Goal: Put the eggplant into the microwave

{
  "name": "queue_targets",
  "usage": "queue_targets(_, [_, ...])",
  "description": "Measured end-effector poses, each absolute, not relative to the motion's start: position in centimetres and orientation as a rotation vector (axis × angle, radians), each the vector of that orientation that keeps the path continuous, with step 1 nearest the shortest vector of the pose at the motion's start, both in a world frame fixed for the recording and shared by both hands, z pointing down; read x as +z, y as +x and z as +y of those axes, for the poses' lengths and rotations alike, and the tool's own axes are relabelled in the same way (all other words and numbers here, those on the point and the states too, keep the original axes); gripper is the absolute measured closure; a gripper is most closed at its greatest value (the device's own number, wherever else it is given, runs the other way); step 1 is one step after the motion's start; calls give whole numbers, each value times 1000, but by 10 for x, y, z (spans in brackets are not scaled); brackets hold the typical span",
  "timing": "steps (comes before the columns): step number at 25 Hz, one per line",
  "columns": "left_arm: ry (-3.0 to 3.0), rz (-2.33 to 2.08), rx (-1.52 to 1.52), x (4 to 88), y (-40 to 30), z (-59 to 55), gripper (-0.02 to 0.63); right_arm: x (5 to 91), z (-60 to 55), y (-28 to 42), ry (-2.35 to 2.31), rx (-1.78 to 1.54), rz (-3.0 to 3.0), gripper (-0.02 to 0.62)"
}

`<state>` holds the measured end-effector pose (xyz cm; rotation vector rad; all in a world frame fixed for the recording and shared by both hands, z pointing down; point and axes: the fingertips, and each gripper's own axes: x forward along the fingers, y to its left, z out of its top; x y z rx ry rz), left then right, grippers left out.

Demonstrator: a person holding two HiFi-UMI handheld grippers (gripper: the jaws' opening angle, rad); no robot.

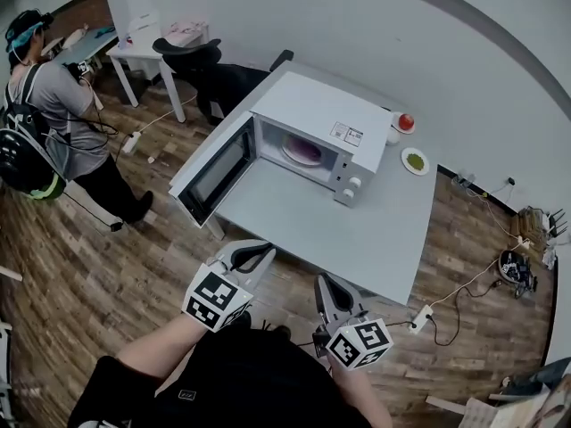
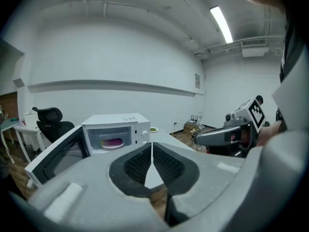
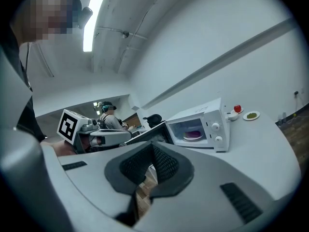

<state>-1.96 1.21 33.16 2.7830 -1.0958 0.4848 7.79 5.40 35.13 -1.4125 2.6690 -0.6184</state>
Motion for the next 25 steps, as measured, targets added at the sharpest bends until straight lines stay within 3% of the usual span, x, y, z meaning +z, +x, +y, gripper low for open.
queue_targets(25, [2751,-1091,166,297,-71,28,598,322,50,39,-1487,-448,2725,583])
